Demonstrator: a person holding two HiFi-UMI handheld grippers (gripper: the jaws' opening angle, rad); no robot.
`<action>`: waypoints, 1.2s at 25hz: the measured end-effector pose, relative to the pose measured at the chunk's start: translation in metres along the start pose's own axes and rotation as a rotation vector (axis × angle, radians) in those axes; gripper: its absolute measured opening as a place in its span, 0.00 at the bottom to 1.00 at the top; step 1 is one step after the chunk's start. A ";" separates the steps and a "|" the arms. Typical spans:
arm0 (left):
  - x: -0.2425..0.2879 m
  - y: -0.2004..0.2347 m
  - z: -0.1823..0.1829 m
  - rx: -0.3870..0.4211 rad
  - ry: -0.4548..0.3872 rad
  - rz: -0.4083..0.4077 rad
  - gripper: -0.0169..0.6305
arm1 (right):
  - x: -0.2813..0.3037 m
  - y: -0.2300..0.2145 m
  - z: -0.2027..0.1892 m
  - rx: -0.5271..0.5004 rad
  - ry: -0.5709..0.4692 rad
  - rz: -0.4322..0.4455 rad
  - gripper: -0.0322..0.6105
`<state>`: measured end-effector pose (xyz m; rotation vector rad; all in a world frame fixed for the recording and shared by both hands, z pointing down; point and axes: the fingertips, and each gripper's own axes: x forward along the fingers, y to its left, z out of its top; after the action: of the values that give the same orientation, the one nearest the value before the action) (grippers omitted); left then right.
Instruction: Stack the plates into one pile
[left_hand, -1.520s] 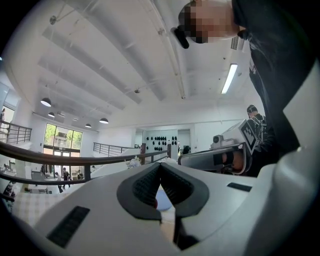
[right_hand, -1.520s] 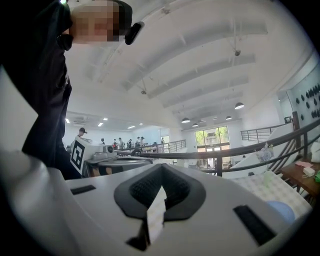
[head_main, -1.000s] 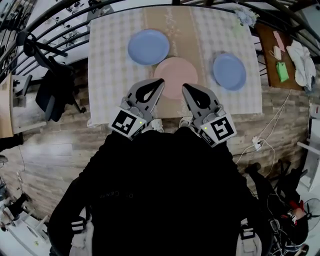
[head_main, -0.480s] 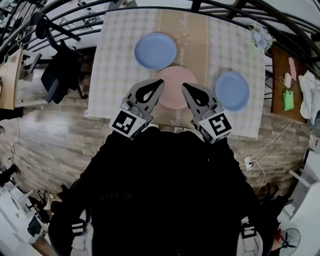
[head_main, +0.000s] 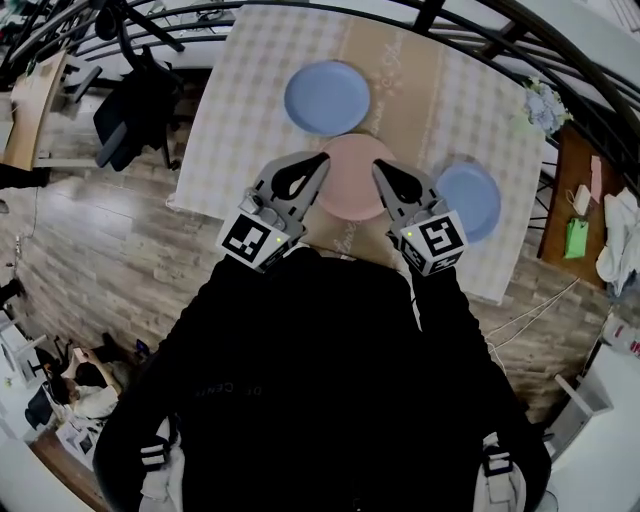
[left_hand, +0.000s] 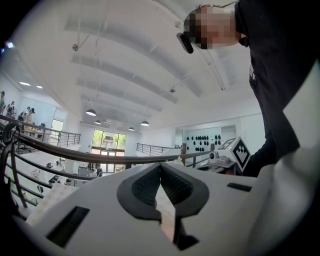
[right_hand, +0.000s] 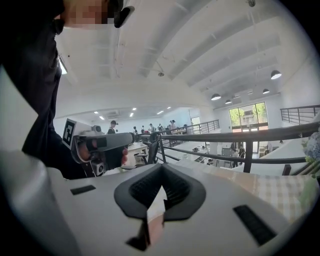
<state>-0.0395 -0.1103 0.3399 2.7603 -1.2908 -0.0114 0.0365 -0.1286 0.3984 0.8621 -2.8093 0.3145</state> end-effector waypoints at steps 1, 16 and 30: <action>0.000 0.001 0.001 0.006 -0.005 0.009 0.06 | 0.001 -0.001 -0.001 -0.002 0.005 0.008 0.06; -0.013 0.011 -0.014 0.021 -0.004 0.072 0.05 | 0.030 -0.006 -0.044 0.066 0.135 0.037 0.07; -0.007 0.043 -0.039 0.021 -0.040 0.002 0.05 | 0.092 -0.045 -0.077 0.056 0.288 -0.157 0.09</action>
<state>-0.0746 -0.1291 0.3825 2.7905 -1.3105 -0.0541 -0.0040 -0.1939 0.5008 0.9579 -2.4638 0.4553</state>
